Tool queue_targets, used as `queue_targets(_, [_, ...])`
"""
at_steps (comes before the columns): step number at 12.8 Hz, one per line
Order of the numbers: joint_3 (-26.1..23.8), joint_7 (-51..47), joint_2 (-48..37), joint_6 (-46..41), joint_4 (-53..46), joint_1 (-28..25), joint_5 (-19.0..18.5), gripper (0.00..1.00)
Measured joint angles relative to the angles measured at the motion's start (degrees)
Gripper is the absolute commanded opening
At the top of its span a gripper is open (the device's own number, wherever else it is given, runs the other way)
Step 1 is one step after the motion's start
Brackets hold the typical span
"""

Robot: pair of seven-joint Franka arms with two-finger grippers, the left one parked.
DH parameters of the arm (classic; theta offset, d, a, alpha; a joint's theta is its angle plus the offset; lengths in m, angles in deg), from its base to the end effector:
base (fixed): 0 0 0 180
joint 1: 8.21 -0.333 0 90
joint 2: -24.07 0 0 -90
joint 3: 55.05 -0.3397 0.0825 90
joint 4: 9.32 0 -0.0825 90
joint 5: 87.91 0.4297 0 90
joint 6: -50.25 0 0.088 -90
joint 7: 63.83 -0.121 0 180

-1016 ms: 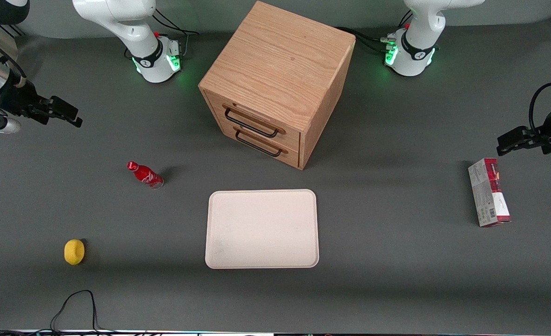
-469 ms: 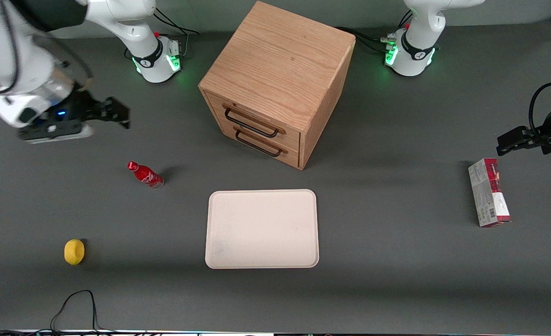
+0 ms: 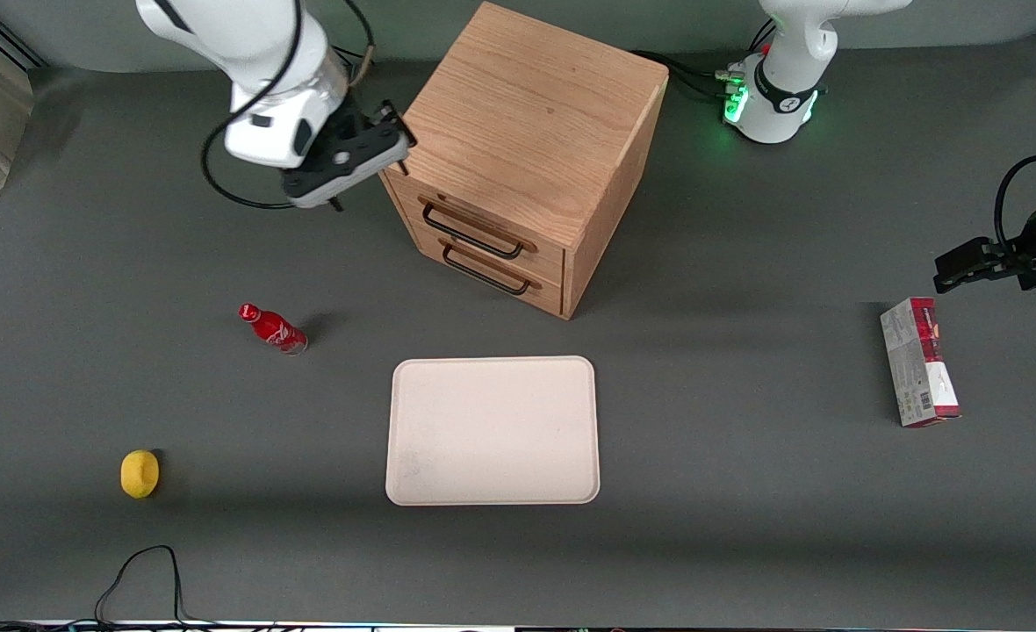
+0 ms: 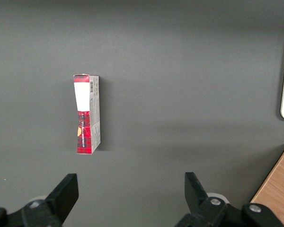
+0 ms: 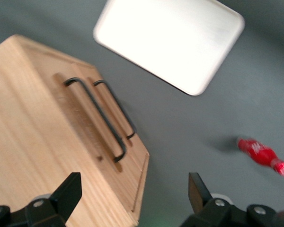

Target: Open upper drawer

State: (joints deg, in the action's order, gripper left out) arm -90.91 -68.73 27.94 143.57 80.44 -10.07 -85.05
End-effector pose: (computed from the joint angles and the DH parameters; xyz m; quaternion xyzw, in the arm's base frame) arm 0.4965 0.3767 0.6082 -0.9589 -0.2803 0.0128 0.0430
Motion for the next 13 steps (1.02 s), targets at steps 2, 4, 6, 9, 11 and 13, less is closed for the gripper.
queue_targets(2, [-1.6, 1.7, 2.2, -0.1, -0.9, 0.0, 0.0, 1.0])
queue_targets(4, [-2.0, 3.8, 4.6, -0.3, -0.9, 0.0, 0.0, 1.0])
queue_targets(6, [-3.0, 6.8, 8.8, 0.1, -0.9, 0.0, 0.0, 1.0])
queue_targets(9, [-3.4, 10.8, 14.7, 3.8, 0.2, -0.1, 0.0, 1.0])
queue_targets(11, [-3.5, 12.6, 16.0, 7.4, 2.1, -0.1, -0.1, 1.0])
queue_targets(13, [-3.7, 13.1, 16.0, 10.4, 4.3, -0.2, -0.1, 1.0])
